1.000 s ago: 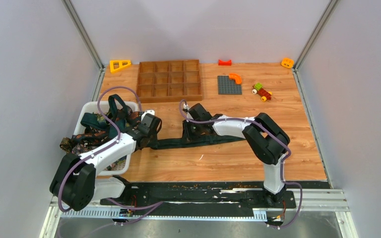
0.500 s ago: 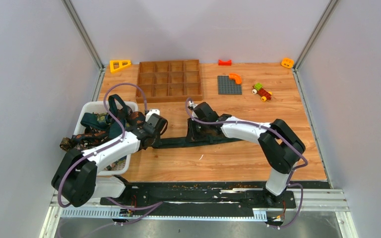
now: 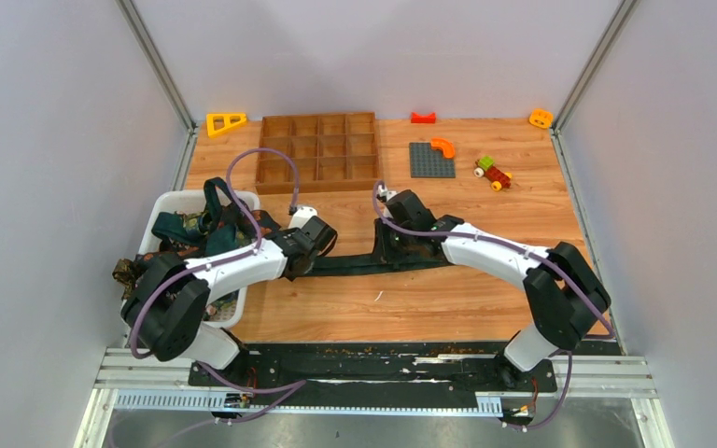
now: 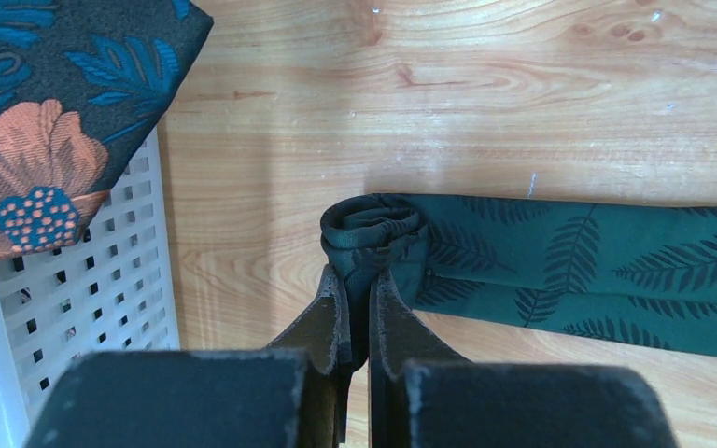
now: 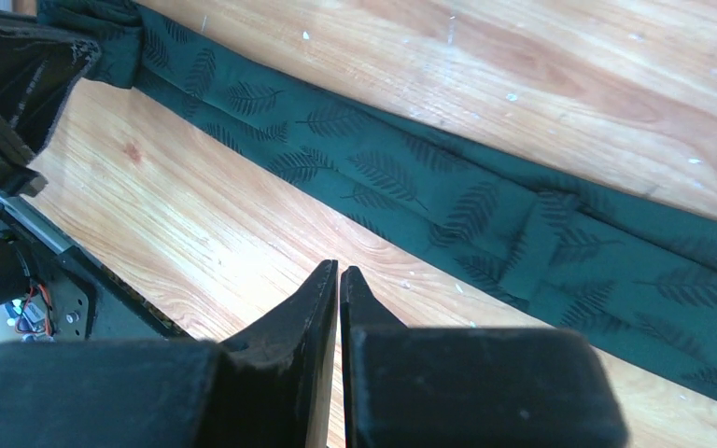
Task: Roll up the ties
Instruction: Roll the tie at the center of the board.
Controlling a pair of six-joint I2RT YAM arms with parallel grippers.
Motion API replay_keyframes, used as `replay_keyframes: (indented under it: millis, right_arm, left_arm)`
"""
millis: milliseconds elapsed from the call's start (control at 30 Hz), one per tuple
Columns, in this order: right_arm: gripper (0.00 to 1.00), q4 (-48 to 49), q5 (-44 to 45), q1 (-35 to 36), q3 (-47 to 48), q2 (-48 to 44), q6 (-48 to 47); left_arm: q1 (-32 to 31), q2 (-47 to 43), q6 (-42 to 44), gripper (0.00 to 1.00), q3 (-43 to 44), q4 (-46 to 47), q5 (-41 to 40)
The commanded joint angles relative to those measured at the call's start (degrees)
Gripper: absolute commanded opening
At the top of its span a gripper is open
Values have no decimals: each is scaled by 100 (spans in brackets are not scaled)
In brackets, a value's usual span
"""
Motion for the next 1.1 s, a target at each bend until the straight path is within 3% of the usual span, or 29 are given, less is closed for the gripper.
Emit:
replay_keyframes:
  millis: [0,633,1067]
  right_arm:
    - [7,-104,159,-179,-60,-520,-161]
    - [8,-269,166,-346,-185,-1007,-220]
    - [8,143,-12,-356,-240,-591,-63]
  left_arm:
    - [-108,261,-33,0,190,-33,-415]
    - [-631,1202,-312,0,733,-228,-666]
    - [-820,1029,-461,0,894,-640,-1448]
